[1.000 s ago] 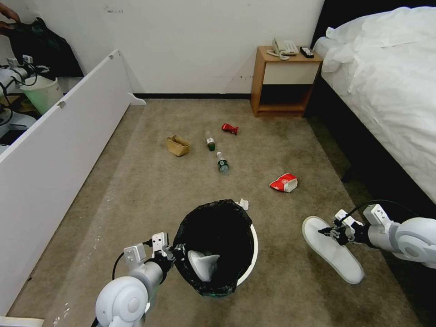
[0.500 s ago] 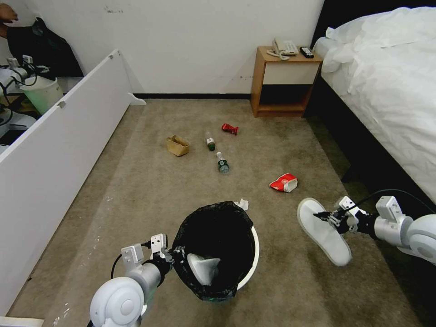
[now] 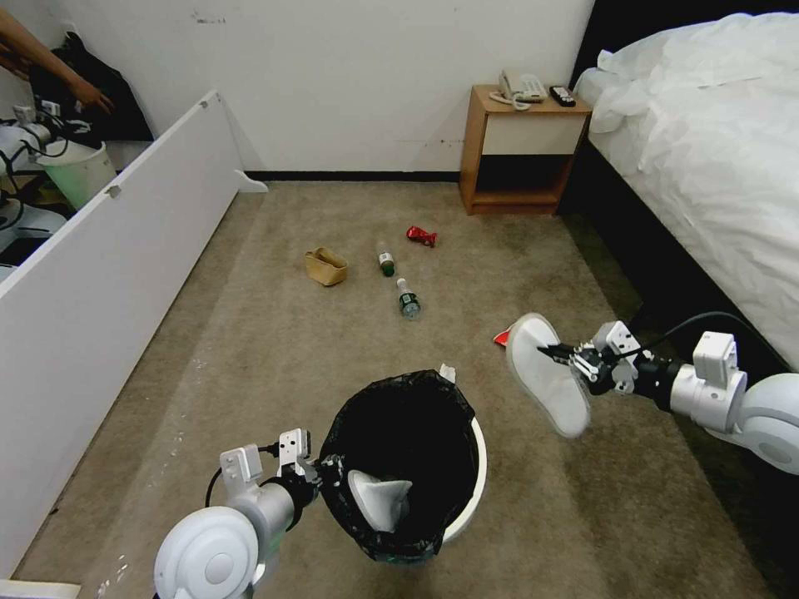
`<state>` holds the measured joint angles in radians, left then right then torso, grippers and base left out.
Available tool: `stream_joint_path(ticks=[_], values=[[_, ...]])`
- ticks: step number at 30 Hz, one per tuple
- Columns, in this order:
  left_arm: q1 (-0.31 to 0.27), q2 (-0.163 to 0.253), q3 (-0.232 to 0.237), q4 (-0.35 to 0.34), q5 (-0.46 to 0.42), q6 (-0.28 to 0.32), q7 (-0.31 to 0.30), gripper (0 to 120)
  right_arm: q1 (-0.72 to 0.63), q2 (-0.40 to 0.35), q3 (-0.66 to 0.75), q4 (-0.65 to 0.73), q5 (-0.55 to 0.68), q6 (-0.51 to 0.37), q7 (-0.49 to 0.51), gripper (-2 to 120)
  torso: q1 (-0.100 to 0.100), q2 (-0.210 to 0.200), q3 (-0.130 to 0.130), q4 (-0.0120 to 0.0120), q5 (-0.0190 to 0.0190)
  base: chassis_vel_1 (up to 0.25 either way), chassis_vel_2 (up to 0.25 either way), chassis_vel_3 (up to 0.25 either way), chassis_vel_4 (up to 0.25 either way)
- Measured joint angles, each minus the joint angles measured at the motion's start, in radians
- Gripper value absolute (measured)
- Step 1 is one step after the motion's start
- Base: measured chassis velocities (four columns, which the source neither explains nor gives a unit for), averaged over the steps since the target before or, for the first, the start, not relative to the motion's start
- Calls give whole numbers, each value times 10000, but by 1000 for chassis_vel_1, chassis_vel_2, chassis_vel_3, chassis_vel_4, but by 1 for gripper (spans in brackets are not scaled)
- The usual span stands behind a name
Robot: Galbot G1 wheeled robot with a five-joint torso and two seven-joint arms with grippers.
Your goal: Pick up the trash bin, then pick up the garbage from the floor and place it into the trash bin.
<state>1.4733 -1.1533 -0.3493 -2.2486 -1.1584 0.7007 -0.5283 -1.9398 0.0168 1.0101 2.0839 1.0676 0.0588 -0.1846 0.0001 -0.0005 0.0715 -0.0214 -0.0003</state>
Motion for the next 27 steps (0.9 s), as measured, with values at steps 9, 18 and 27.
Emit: stream_joint_path(ticks=[9, 18, 27], values=[[-129, 31, 135, 0, -383, 65, -524, 2, 661, 361, 18, 516, 95, 619, 28, 0, 0, -1, 0, 0, 1, 0, 0, 0, 0], [-296, -2, 341, 257, -530, 101, -699, 2, 1122, 517, 18, 1069, 524, 1121, 1, 0, 0, -1, 0, 0, 1, 0, 0, 0, 0], [-492, -109, 544, 379, -772, 171, -1028, 2, 1400, 321, 19, 1462, 820, 1524, -282, 0, 0, -1, 0, 0, 1, 0, 0, 0, 0]])
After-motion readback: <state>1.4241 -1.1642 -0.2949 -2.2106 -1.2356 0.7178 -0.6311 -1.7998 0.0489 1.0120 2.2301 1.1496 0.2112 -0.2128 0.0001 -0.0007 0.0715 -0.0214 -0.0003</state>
